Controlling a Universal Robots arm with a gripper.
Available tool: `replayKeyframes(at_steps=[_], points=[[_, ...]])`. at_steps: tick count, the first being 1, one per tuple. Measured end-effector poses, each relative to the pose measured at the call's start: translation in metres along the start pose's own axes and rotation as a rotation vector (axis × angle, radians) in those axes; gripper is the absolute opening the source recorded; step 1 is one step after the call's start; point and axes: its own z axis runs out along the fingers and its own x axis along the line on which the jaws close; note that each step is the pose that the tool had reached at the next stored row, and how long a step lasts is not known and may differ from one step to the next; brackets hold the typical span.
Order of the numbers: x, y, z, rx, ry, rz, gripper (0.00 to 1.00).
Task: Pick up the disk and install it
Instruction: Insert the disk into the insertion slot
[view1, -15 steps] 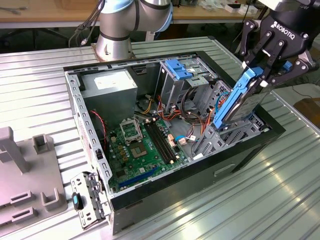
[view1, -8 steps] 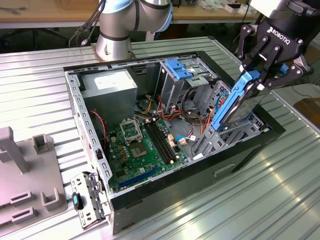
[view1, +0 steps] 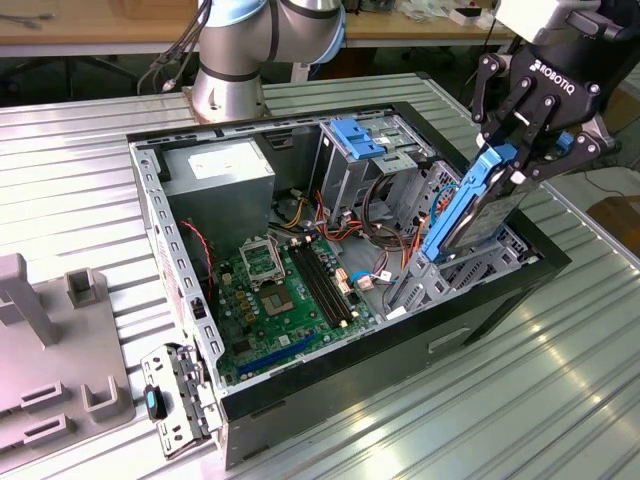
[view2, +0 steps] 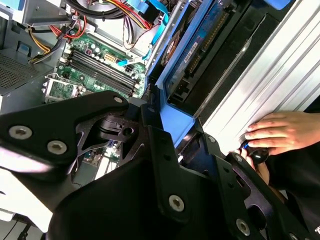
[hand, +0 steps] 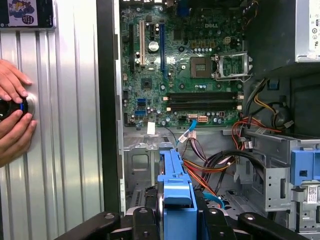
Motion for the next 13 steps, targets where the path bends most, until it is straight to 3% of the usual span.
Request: replayKeyframes(at_steps=[5,13], points=[[0.0,-0.0003,0.0007,-0.0111,0.0005,0.0,0.37],[0.0001,-0.0008,0.0058,-0.0154,0.0006,0.0,0.37]])
